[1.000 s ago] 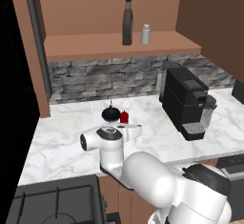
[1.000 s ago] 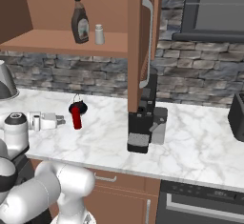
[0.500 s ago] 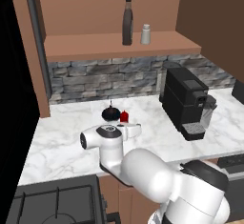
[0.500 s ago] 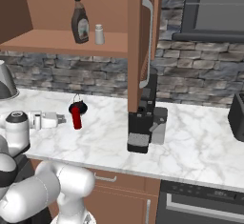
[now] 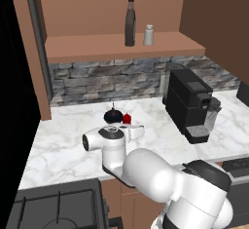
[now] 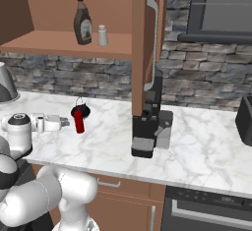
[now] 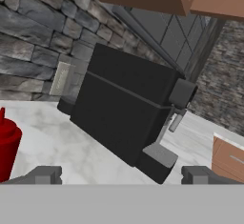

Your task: There are various items on the counter. Only move the condiments/shakers into the cabinet.

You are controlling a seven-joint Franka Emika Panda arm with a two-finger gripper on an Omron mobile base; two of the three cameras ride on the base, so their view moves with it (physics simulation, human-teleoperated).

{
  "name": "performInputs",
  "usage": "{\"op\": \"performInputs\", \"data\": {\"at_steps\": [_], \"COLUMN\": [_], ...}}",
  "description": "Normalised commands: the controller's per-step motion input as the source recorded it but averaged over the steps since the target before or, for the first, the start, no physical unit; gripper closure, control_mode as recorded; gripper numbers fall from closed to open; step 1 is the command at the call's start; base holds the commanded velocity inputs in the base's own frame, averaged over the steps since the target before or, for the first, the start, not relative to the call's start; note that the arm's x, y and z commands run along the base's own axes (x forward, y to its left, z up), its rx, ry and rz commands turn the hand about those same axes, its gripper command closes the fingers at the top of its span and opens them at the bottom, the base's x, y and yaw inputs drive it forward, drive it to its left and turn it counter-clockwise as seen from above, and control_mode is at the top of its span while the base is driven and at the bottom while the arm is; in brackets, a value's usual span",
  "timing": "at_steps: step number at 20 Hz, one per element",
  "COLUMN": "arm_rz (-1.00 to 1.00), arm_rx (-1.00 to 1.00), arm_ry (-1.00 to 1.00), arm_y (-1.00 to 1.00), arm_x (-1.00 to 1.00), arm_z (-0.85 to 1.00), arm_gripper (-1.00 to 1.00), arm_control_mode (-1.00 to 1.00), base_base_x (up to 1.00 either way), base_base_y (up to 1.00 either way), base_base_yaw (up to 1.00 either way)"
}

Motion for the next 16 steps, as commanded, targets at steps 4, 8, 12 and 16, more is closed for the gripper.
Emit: {"op": "performInputs", "data": {"at_steps": [4, 8, 12, 16], "arm_rz": [0.0, 0.0, 0.0, 0.0], "arm_rx": [0.0, 0.0, 0.0, 0.0], "arm_ry": [0.0, 0.0, 0.0, 0.0], "arm_y": [-0.03, 0.0, 0.0, 0.0], "arm_x": [0.1, 0.09, 0.01, 0.0], "arm_z": [0.0, 0.0, 0.0, -0.01], "arm_gripper": [-1.0, -1.0, -1.0, -1.0], "arm_control_mode": [-1.0, -1.0, -1.0, -1.0], "base_base_x": [0.0, 0.0, 0.0, 0.0], "base_base_y": [0.0, 0.0, 0.0, 0.0], "base_base_yaw": [0.0, 0.0, 0.0, 0.0]}}
